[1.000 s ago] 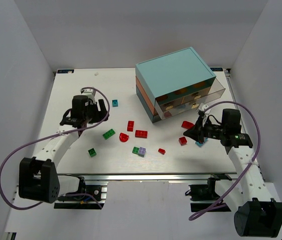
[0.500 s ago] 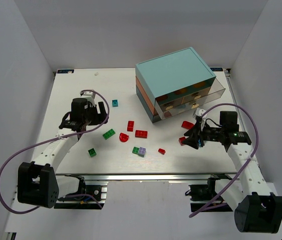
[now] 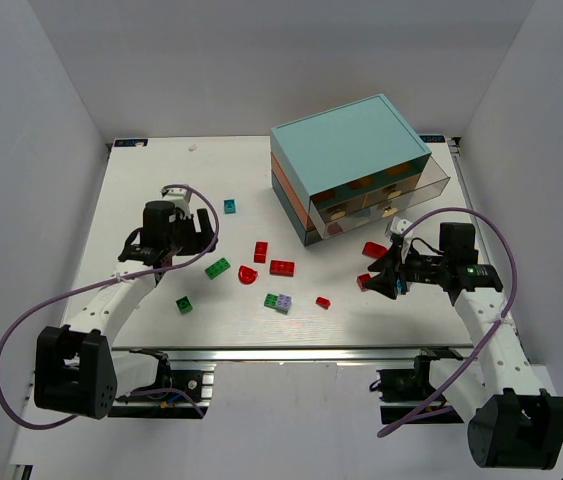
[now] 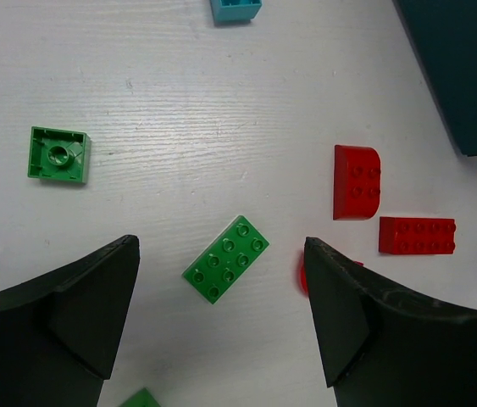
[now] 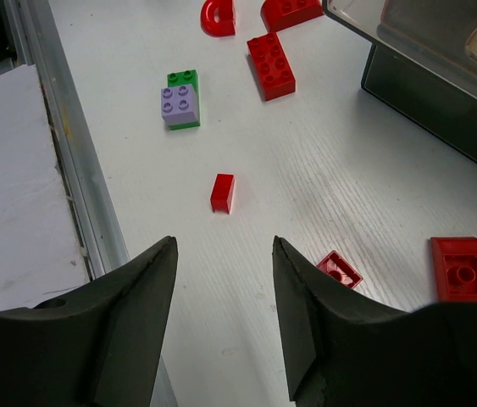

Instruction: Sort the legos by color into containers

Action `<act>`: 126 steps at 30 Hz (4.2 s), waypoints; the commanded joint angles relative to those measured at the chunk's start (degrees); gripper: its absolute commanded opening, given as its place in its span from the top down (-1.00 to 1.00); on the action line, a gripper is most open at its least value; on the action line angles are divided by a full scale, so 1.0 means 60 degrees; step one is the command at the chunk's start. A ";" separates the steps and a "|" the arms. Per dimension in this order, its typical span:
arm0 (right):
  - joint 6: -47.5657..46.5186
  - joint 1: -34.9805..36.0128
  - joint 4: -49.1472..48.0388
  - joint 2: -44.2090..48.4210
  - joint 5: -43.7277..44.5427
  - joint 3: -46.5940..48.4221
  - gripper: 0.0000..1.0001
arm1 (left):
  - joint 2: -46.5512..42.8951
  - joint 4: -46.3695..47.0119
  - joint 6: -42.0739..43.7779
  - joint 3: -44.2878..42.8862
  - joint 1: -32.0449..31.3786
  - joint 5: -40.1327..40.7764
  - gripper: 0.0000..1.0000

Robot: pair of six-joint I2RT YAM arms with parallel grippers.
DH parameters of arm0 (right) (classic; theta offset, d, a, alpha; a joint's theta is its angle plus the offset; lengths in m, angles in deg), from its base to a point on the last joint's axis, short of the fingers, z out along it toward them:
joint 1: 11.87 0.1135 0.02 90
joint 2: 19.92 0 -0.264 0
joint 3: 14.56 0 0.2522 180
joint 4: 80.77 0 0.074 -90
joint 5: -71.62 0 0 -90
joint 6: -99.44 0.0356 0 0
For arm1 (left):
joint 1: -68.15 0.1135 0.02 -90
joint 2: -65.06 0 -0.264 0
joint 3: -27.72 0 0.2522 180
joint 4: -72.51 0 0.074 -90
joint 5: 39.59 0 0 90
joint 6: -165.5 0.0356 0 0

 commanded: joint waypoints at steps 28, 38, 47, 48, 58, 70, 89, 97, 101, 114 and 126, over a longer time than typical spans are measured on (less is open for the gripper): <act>0.0607 0.0021 -0.0377 0.0878 0.0203 0.0106 -0.03 | 0.3951 -0.0814 0.0012 -0.4716 -0.0223 0.0856 -0.68; 0.1325 0.0021 -0.0934 0.1143 0.0818 0.0033 -0.04 | 0.6561 -0.0787 -0.0456 -0.6139 -0.1072 0.2629 -0.66; 0.1355 0.0036 -0.1037 0.1157 0.1068 -0.0011 -0.06 | 0.7878 -0.0522 -0.0574 -0.6886 -0.1556 0.3345 -0.67; 0.1355 0.0036 -0.1037 0.1172 0.1068 -0.0011 -0.06 | 0.7997 -0.0508 -0.0545 -0.6945 -0.1658 0.3420 -0.68; 0.1340 0.0021 -0.1124 0.1157 0.1229 -0.0055 -0.05 | 0.8993 -0.0566 -0.0515 -0.7678 -0.1659 0.4108 -0.57; 0.1370 0.0007 -0.1285 0.1143 0.1419 -0.0157 -0.05 | 0.8337 -0.0070 -0.0486 -0.7094 -0.1659 0.3613 0.88; 0.1896 -0.0023 -0.2207 0.1010 0.2752 -0.0406 1.00 | 0.1142 0.1822 -0.0603 -0.3339 -0.3108 -0.2130 1.00; 0.2131 -0.0096 -0.2516 0.1143 0.3031 -0.0538 1.00 | 0.2092 0.1089 -0.0032 -0.4893 -0.4762 -0.1519 1.00; 0.2131 -0.0081 -0.2516 0.1186 0.3046 -0.0524 1.00 | 0.2709 0.0855 0.0158 -0.5538 -0.5349 -0.0844 1.00; 0.2131 -0.0067 -0.2487 0.1318 0.2914 -0.0524 1.00 | 0.4758 0.0386 0.0539 -0.7706 -0.6345 0.1428 0.91; 0.2190 -0.0096 -0.2487 0.1275 0.2914 -0.0524 0.34 | 0.4893 0.0327 0.0510 -0.8235 -0.6346 0.1663 -0.27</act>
